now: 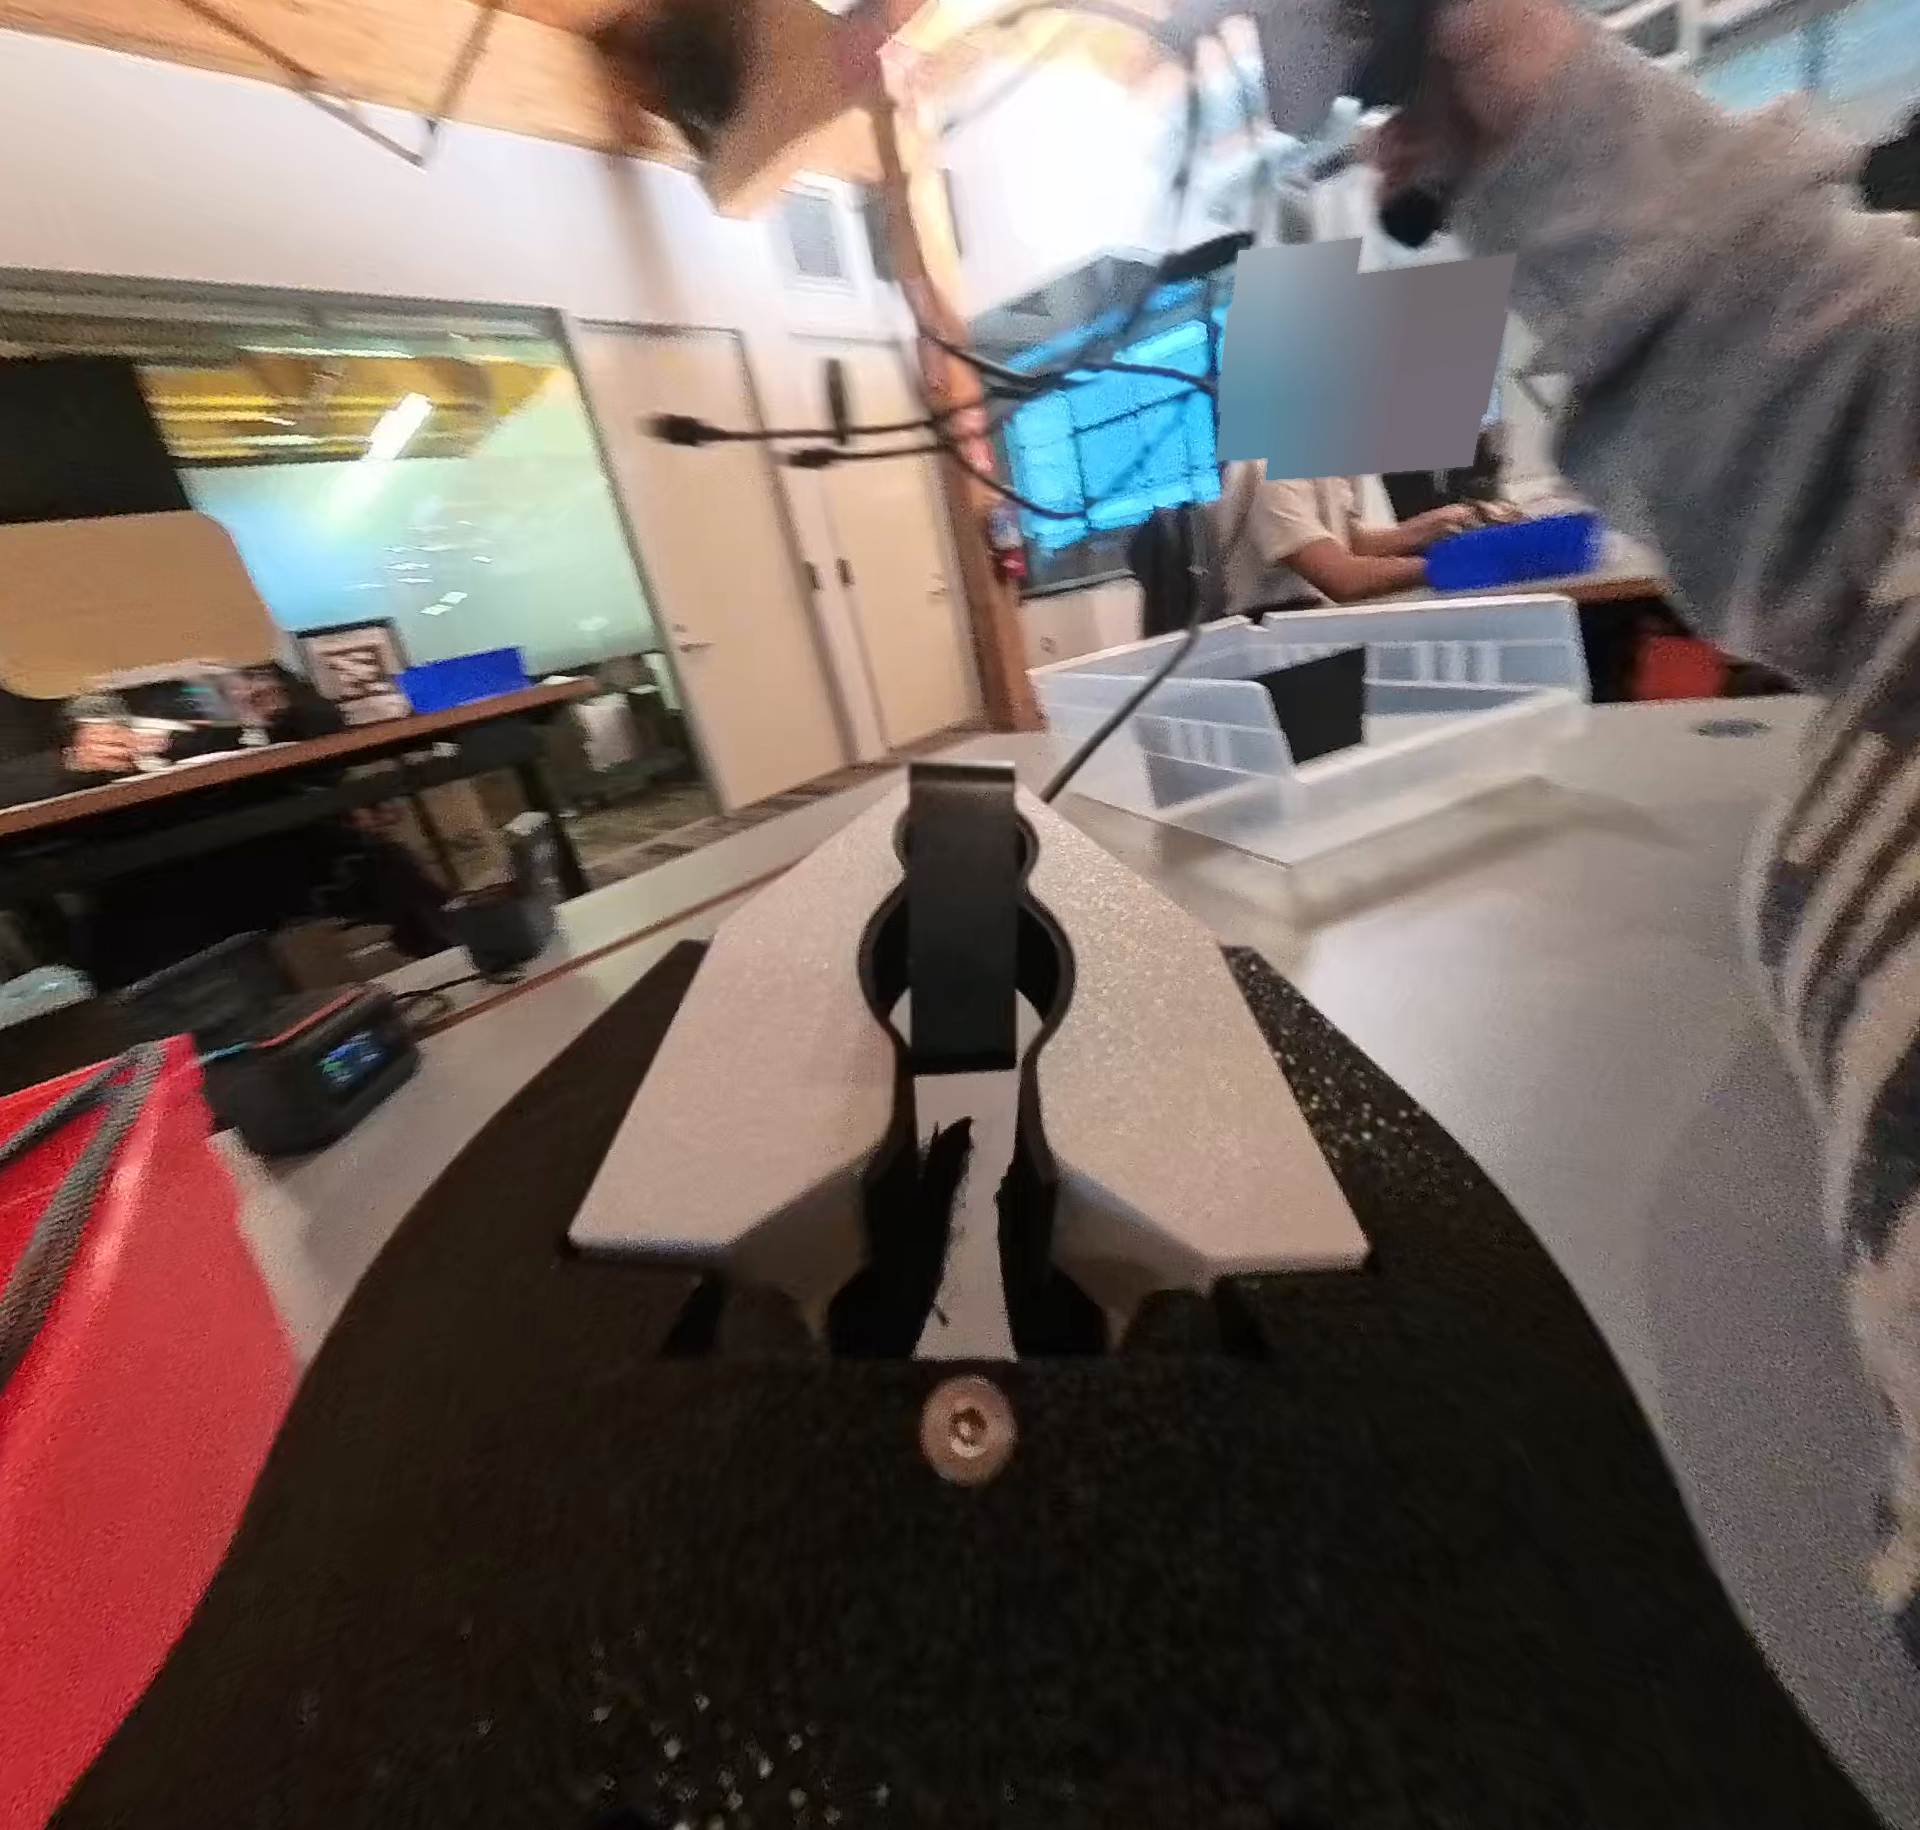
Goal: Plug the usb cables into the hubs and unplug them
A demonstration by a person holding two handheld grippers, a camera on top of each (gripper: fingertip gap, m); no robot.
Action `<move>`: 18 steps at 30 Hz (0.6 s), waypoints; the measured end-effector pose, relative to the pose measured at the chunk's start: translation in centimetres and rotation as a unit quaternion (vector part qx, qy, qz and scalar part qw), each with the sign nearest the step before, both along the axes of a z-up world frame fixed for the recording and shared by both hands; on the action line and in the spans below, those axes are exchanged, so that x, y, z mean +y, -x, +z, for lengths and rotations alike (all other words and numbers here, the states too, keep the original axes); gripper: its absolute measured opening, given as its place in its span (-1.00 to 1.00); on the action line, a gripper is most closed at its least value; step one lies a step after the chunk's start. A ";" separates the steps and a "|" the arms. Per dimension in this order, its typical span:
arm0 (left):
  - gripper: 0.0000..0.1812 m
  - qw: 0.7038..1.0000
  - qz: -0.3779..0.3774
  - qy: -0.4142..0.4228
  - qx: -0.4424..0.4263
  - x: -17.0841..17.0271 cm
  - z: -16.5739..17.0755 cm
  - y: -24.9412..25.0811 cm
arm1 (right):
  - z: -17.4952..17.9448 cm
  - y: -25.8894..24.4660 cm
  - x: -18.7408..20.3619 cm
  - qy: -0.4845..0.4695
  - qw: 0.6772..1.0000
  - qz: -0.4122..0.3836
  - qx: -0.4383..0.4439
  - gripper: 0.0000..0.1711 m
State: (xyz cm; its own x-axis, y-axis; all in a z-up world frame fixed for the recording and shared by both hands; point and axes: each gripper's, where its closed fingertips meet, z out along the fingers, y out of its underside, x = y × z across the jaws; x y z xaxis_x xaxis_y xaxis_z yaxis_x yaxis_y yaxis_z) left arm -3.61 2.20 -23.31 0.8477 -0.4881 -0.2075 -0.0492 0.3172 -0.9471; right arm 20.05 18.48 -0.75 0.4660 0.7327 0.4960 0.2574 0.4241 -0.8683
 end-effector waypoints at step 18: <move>-0.91 0.914 0.367 -0.157 0.078 -6.0 10.1 9.2 | -0.9 -5.0 -1.4 0.068 0.997 0.006 0.039 -0.94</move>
State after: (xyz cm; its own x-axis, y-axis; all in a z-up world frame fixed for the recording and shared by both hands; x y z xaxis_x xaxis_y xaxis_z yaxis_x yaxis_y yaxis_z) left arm -12.83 -3.81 -13.25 0.8711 0.3045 -0.3853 -0.4840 0.4004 -0.7781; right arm 25.09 17.03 -1.67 0.4899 0.7964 0.3547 0.1817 0.3046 -0.9350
